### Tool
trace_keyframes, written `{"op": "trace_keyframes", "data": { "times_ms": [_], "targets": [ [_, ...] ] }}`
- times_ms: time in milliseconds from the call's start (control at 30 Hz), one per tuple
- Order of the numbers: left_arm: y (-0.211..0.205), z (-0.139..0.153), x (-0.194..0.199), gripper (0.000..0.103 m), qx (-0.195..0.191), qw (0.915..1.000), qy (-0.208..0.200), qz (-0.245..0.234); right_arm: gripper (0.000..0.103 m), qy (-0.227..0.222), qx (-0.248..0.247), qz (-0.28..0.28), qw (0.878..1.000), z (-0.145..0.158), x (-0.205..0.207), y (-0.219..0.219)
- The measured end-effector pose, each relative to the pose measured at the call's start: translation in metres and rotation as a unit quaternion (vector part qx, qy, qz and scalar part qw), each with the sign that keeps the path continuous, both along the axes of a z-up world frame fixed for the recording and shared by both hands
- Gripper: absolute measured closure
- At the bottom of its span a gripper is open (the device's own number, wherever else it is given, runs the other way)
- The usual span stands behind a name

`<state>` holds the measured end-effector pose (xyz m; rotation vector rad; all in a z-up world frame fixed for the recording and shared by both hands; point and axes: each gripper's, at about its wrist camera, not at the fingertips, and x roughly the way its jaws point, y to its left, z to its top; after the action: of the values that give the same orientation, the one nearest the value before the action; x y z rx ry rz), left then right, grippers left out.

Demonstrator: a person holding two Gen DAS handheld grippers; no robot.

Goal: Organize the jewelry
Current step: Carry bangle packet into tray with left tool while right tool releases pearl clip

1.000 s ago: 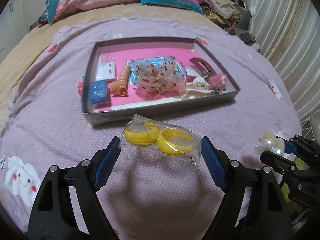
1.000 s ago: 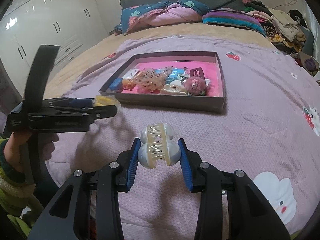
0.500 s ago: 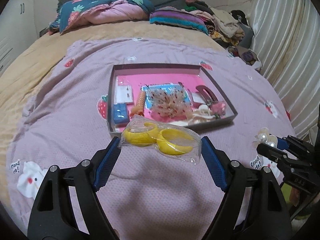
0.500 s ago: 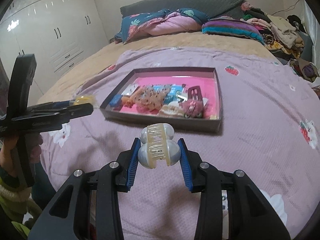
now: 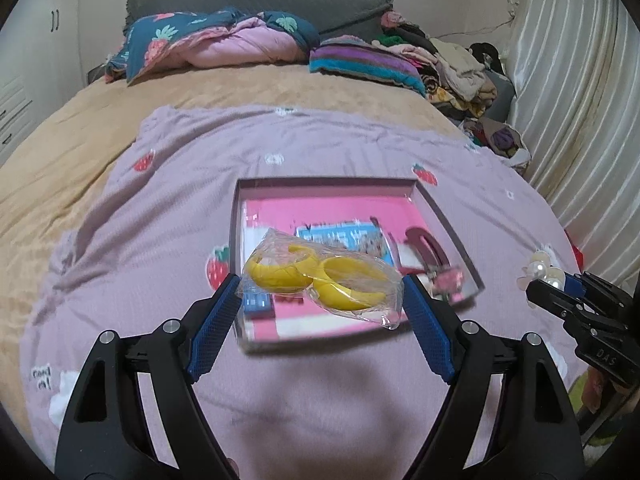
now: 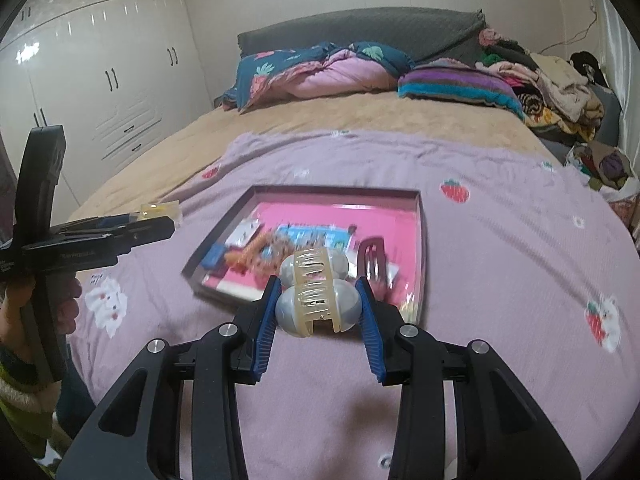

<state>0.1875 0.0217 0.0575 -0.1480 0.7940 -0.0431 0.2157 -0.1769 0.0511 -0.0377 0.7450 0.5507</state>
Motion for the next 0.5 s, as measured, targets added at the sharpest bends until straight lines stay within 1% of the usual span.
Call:
{"op": "trace_keyframes", "data": {
  "times_ms": [100, 200, 367, 500],
  "targets": [
    [0.001, -0.003, 0.014, 0.03, 0.001, 1.0, 0.0, 0.003, 0.066, -0.004, -0.005, 0.001, 1.0, 0.0, 0.014, 0.005],
    [0.001, -0.011, 0.028, 0.03, -0.002, 1.0, 0.007, 0.005, 0.066, 0.003, -0.009, 0.001, 1.0, -0.007, 0.031, 0.01],
    [0.0, -0.032, 0.046, 0.03, -0.007, 0.9996, 0.025, 0.005, 0.066, 0.033, -0.024, 0.002, 0.999, -0.033, 0.059, 0.021],
    [0.0, -0.046, 0.053, 0.03, -0.007, 0.9992, 0.04, 0.003, 0.066, 0.049, -0.033, 0.007, 0.998, -0.051, 0.069, 0.03]
  ]
}}
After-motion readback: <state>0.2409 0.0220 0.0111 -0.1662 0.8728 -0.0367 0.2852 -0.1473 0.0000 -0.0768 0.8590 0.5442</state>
